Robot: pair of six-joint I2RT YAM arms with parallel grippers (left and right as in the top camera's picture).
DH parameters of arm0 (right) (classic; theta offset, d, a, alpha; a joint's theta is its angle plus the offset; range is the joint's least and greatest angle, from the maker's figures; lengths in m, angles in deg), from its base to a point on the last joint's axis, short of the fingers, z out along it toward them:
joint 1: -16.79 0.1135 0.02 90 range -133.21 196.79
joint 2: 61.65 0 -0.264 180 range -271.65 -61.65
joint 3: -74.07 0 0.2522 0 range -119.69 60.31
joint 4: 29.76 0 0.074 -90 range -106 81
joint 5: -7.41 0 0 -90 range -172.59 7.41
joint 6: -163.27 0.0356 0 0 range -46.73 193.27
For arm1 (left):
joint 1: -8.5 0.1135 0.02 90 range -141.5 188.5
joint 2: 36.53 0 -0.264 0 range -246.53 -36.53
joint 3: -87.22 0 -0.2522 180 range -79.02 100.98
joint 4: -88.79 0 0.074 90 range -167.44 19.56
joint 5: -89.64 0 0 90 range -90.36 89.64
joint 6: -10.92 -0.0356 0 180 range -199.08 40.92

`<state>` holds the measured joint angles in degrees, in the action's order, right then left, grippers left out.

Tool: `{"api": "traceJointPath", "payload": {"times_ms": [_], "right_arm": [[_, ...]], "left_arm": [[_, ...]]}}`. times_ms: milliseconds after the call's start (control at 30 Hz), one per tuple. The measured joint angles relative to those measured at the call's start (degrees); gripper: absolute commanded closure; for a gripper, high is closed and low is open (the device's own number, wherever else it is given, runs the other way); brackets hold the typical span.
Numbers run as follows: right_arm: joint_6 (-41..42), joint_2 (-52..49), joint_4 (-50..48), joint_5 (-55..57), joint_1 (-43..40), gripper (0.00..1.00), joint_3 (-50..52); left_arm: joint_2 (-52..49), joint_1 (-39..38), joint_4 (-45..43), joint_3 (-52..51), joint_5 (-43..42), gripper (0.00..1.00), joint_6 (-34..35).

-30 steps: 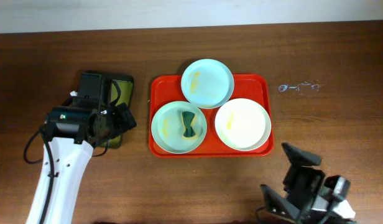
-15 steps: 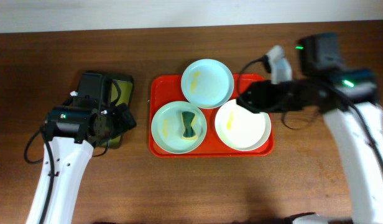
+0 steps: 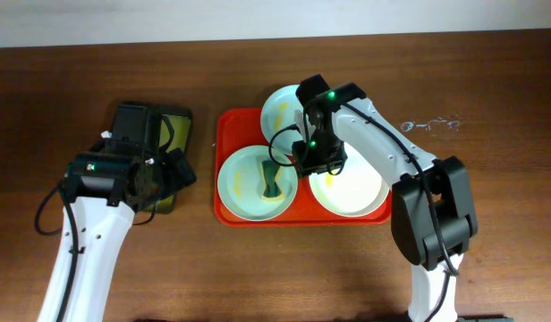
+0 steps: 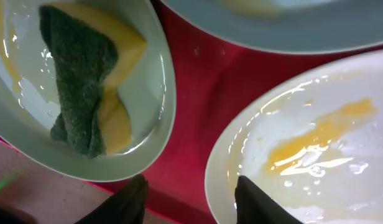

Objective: Clean dirty plates on tray and stack at the side
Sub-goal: 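Grasp the rim of the back green plate with the right gripper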

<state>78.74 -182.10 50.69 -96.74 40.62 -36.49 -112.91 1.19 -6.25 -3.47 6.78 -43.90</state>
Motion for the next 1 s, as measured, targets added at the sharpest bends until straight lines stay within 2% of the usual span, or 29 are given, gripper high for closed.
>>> {"api": "traceJointPath", "payload": {"times_ms": [133,267,333,433,833,900,1000], "right_arm": [[-1.5,0.0,-3.6,0.9,0.0,0.51,0.2],[-1.7,0.0,-8.3,0.8,0.8,0.59,1.5],[-1.8,0.0,-11.9,0.8,2.0,0.69,4.7],[-1.8,0.0,-14.6,0.9,2.2,0.69,7.9],[-1.9,-2.3,-17.3,2.1,2.2,0.69,8.0],[-1.9,-2.4,-17.4,1.5,2.2,0.78,8.0],[-1.9,-2.4,-17.9,0.9,2.2,0.79,8.5]], "left_arm": [[0.0,0.0,0.0,0.0,0.0,0.01,0.0],[0.0,0.0,0.0,0.0,0.0,0.01,0.0],[0.0,0.0,0.0,0.0,0.0,0.00,0.0],[0.0,0.0,0.0,0.0,0.0,0.01,0.0],[0.0,0.0,0.0,0.0,0.0,0.01,0.0],[0.0,0.0,0.0,0.0,0.0,0.00,0.0],[0.0,0.0,-0.7,0.0,0.0,0.01,0.0]]}}
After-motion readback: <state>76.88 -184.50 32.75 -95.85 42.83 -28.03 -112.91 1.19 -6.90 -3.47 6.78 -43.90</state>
